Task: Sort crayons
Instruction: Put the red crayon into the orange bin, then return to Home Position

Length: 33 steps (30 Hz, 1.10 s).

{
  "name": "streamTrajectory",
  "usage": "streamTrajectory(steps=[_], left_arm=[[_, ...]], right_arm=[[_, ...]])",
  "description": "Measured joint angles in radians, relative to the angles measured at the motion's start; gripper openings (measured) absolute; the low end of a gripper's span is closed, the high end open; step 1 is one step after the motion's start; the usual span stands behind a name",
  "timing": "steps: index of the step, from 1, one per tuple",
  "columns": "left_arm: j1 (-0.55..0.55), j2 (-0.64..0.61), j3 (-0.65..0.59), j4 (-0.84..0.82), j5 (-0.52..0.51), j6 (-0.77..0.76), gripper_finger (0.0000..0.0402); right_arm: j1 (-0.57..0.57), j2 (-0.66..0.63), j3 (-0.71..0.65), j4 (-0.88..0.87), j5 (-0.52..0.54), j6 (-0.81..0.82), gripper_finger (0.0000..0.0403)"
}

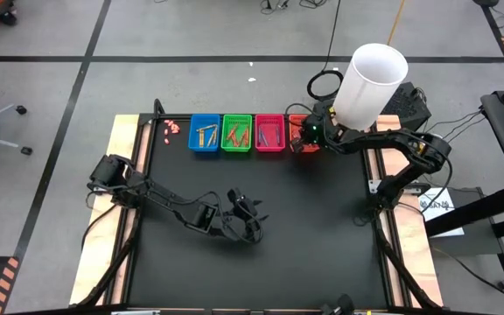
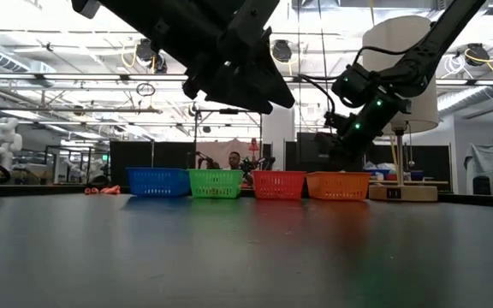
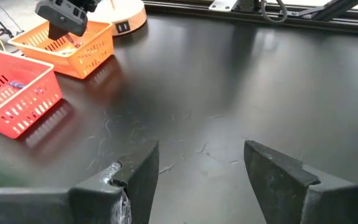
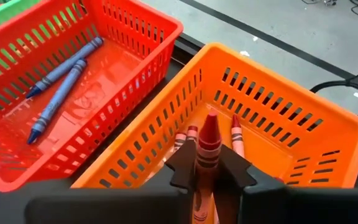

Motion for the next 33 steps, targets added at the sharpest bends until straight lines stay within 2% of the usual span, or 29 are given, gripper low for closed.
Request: streamTrajectory(steps=[9, 13, 20, 24, 25, 33], left_arm=[[-0.001, 0.0, 0.0, 0.003, 0.001, -0.002, 0.023], [-0.001, 0.0, 0.0, -0.005, 0.001, -0.018, 0.023], [0.001, 0.0, 0.001, 0.006, 0.0, 0.038, 0.023], [0.002, -0.02, 0.001, -0.005, 0.007, 0.116, 0.023], [0.003, -0.031, 0.001, 0.0, 0.01, 0.135, 0.023], [0.003, -0.191, 0.001, -0.12, 0.018, 0.192, 0.023]], right_arm=[[0.0, 0.0, 0.0, -0.016, -0.002, 0.003, 0.0076], [0.014, -0.05, 0.0, -0.036, -0.003, -0.023, 0.0094], [0.128, -0.285, 0.0, -0.158, -0.016, -0.115, 0.011], [0.221, -0.447, 0.0, -0.302, -0.14, -0.16, 0.0107], [0.245, -0.49, 0.0, -0.332, -0.164, -0.151, 0.0106], [0.457, -0.774, 0.0, -0.549, -0.166, -0.123, 0.0093]])
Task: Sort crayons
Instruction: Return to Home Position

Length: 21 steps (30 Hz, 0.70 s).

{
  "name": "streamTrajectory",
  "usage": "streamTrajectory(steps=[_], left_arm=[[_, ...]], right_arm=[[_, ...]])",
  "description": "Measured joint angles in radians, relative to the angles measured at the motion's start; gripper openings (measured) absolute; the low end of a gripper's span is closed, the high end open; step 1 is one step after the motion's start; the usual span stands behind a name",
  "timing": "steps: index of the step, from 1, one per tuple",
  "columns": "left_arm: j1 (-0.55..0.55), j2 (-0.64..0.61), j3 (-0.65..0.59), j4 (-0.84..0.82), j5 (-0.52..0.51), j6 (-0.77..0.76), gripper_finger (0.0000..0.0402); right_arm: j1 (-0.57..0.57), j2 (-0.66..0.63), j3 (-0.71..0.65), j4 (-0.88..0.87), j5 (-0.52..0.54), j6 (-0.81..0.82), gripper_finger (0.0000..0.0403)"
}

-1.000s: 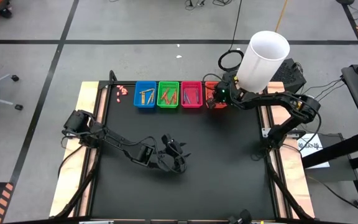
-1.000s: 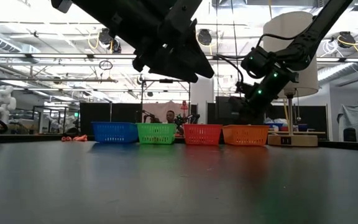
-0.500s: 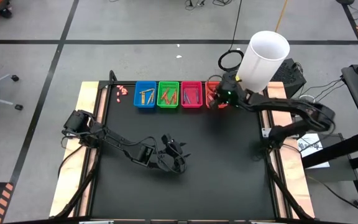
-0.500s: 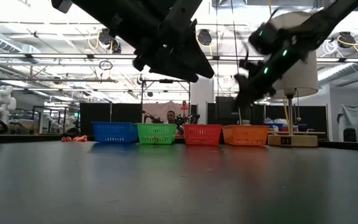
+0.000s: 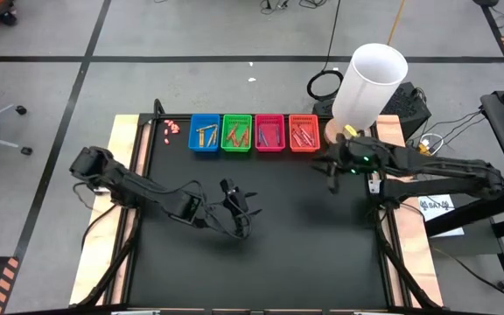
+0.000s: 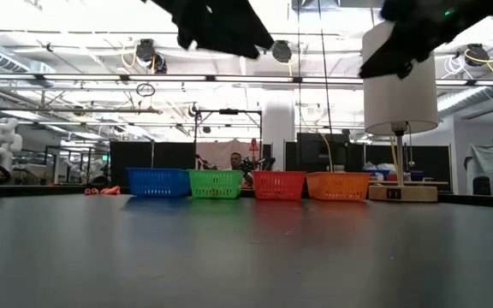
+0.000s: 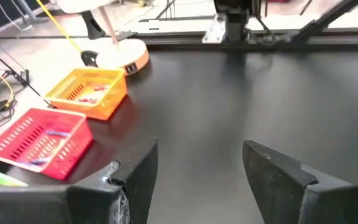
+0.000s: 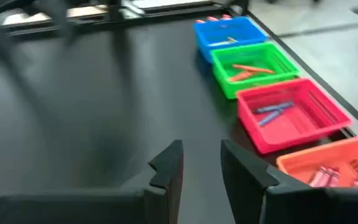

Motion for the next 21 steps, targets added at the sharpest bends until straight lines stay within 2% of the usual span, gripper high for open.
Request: streamTrajectory(steps=[5, 8, 12, 18, 21], left_arm=[[-0.002, -0.072, 0.001, -0.076, 0.007, -0.006, 0.0228], [-0.013, -0.092, 0.0, -0.122, 0.023, -0.014, 0.021], [-0.031, -0.091, 0.0, -0.148, 0.04, -0.033, 0.0166], [-0.041, -0.091, 0.0, -0.203, 0.042, -0.022, 0.0092], [-0.028, -0.093, -0.019, -0.184, 0.049, 0.053, 0.0058]], right_arm=[[0.129, -0.108, 0.0, -0.084, 0.002, -0.034, 0.009], [0.191, -0.141, 0.0, -0.115, 0.005, -0.037, 0.009], [0.256, -0.173, -0.019, -0.121, 0.041, -0.06, 0.009], [0.3, -0.26, -0.181, -0.001, 0.059, -0.141, 0.008], [0.299, -0.287, -0.24, 0.037, 0.06, -0.153, 0.006]])
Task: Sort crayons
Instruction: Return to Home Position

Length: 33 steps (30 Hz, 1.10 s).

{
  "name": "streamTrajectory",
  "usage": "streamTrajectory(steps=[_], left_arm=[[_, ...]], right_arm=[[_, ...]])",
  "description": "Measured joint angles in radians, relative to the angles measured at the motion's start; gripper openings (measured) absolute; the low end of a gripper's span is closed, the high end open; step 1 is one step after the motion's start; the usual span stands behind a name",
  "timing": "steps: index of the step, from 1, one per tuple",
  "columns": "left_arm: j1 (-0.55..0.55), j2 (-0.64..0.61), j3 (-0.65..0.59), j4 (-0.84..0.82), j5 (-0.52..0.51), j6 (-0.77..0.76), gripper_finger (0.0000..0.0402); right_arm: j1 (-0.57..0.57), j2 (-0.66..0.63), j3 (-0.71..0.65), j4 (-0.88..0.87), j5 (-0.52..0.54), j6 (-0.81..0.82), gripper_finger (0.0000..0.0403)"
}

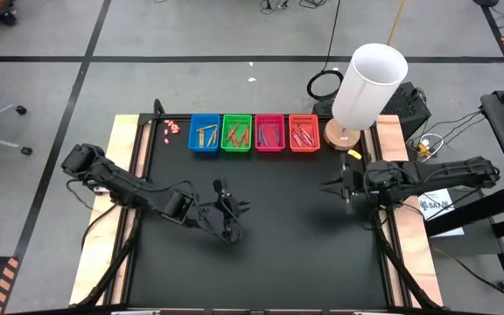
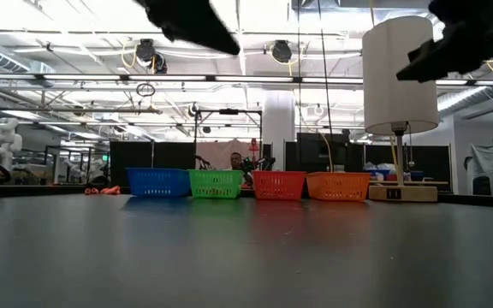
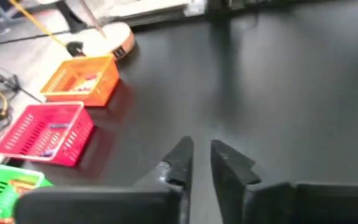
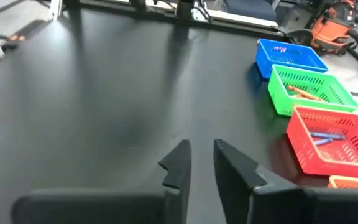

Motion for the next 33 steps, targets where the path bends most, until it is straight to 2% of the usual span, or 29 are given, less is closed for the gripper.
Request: streamTrajectory(steps=[4, 7, 10, 17, 25, 33], left_arm=[[0.051, 0.003, -0.077, 0.022, 0.062, 0.024, 0.0021], [0.077, 0.001, -0.141, 0.119, 0.081, 0.021, 0.0003], [0.086, 0.002, -0.206, 0.199, 0.122, 0.029, 0.0005], [0.087, 0.002, -0.327, 0.352, 0.127, 0.068, 0.0001], [0.087, 0.001, -0.457, 0.589, 0.13, 0.101, 0.0], [0.087, -0.018, -0.567, 0.748, 0.132, 0.1, 0.0]], right_arm=[[0.0, -0.019, -0.061, 0.057, -0.002, -0.026, 0.0021], [0.0, -0.027, -0.1, 0.099, -0.002, -0.032, 0.0004], [0.0, -0.032, -0.128, 0.098, 0.001, -0.007, 0.0007], [0.001, -0.049, -0.172, 0.106, -0.006, 0.014, 0.0001], [0.001, -0.075, -0.286, 0.227, -0.061, 0.022, 0.0001], [0.001, -0.078, -0.294, 0.247, -0.06, 0.018, 0.0]])
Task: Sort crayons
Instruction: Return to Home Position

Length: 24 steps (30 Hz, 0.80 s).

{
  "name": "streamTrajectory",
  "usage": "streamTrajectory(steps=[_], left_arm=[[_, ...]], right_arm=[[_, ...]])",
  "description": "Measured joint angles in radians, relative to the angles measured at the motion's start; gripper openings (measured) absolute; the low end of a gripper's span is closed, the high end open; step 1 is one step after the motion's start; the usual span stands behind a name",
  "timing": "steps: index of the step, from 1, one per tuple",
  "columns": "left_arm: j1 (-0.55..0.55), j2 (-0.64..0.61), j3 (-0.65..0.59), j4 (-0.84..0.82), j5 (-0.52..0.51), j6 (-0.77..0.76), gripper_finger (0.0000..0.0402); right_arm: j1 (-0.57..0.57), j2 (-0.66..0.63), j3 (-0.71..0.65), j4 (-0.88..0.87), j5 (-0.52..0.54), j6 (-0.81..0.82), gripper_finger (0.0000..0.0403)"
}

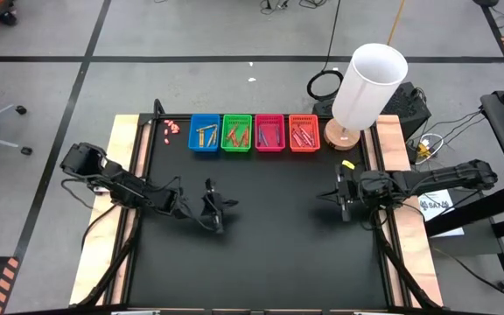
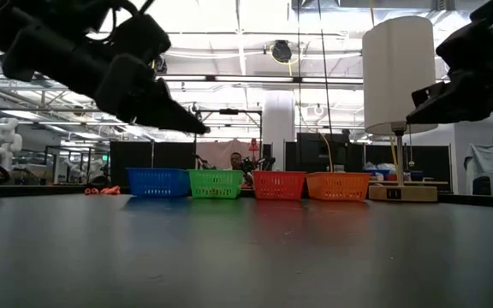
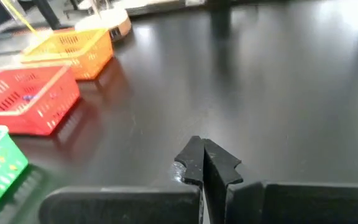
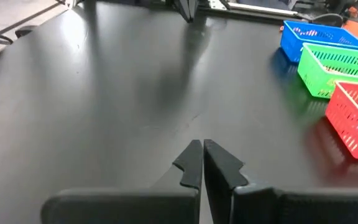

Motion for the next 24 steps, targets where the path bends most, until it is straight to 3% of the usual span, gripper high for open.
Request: streamTrajectory(steps=[13, 18, 24], left_arm=[[0.0, -0.201, -0.297, 0.326, 0.044, 0.01, 0.0], [0.0, -0.289, -0.394, 0.378, 0.07, 0.035, 0.0], [0.001, -0.396, -0.459, 0.375, 0.125, 0.082, 0.0]], right_arm=[[0.013, -0.002, -0.107, 0.214, -0.08, -0.019, 0.0], [0.02, -0.001, -0.148, 0.3, -0.131, -0.036, 0.0], [0.021, -0.002, -0.155, 0.284, -0.158, -0.025, 0.0]])
